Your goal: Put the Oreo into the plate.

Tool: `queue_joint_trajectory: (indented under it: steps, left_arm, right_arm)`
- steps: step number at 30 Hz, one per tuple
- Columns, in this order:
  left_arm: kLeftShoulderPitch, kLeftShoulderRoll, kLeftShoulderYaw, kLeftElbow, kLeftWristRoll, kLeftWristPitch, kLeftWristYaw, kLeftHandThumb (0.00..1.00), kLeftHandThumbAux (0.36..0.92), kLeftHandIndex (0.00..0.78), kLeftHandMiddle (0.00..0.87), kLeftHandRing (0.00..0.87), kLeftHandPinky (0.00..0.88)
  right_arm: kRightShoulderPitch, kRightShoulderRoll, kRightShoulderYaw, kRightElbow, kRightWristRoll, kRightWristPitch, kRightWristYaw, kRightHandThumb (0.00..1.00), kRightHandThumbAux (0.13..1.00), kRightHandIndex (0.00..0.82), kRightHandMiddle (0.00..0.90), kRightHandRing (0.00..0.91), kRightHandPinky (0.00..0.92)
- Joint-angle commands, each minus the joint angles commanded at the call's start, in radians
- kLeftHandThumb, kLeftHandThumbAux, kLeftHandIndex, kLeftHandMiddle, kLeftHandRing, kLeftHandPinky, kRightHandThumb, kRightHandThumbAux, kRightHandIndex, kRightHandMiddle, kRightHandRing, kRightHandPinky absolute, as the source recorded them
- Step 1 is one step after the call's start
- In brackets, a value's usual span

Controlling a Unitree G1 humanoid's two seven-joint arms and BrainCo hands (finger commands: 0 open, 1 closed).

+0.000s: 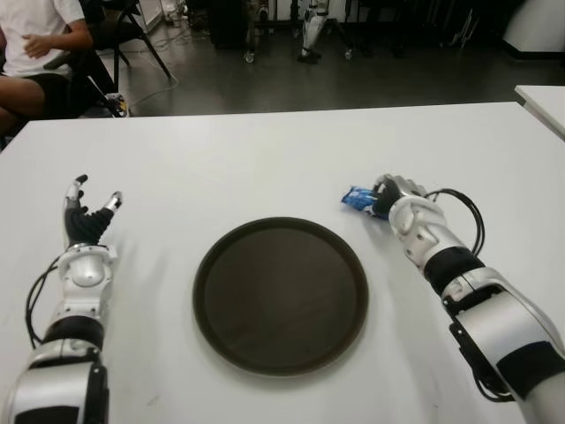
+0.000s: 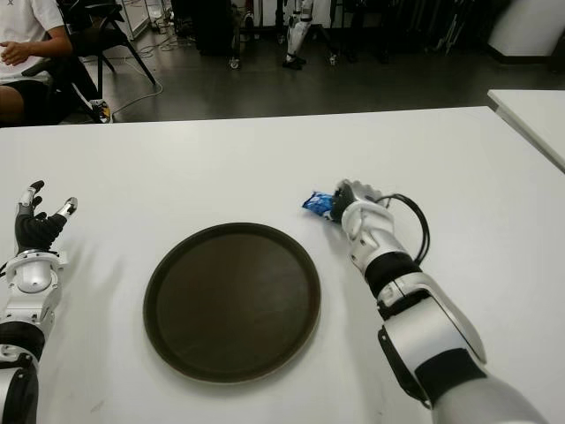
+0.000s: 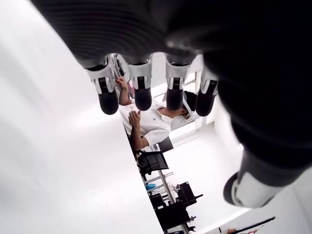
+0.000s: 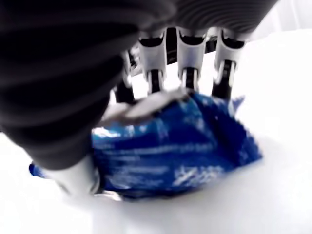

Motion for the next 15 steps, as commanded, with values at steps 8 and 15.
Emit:
queue_joint_trajectory:
  steps: [8,15]
  left_arm:
    - [-0.001,0.001,0.006,-0.005,-0.007,0.009,-0.010,0.000,0.668,0.000,0.000,0.000,0.000]
    - [0.001,0.003,0.004,0.003,-0.001,-0.013,-0.011,0.000,0.671,0.000,0.000,0.000,0.000]
  right_arm:
    - [0.000,0.010,-0.030,0.019,0.030,-0.037,-0.073,0.696,0.726,0.434,0.773,0.770,0.766]
    - [-0.001,0.014,-0.043,0.027,0.038,-0.057,-0.103,0.701,0.723,0.437,0.799,0.796,0.792]
